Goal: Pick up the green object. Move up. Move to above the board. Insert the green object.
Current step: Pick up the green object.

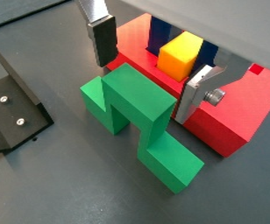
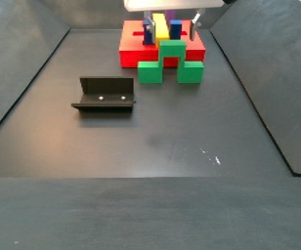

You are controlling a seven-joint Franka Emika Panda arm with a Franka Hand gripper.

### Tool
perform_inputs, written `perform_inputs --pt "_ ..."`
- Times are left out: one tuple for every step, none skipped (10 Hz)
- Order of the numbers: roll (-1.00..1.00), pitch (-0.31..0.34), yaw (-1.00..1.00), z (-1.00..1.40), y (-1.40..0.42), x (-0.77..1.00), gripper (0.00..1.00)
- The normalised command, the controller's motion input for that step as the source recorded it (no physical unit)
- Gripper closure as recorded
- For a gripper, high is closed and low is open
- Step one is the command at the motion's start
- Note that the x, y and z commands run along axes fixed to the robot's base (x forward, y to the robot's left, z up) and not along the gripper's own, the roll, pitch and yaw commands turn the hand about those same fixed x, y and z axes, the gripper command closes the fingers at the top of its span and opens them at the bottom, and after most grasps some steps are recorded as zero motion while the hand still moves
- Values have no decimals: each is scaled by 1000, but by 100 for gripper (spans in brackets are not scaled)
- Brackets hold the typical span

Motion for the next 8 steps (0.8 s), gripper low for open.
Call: perform_inputs --pt "0 -4 60 -109 57 0 0" --pt "0 -4 51 -120 46 -14 0" --pt "0 -3 26 -131 31 0 0" --pt "0 0 0 -157 -71 97 0" --pt "0 0 0 -191 -17 89 0" --pt "0 0 0 -194 0 43 0" --pt "0 0 0 -211 0 31 0" --pt "0 0 0 -237 0 0 0"
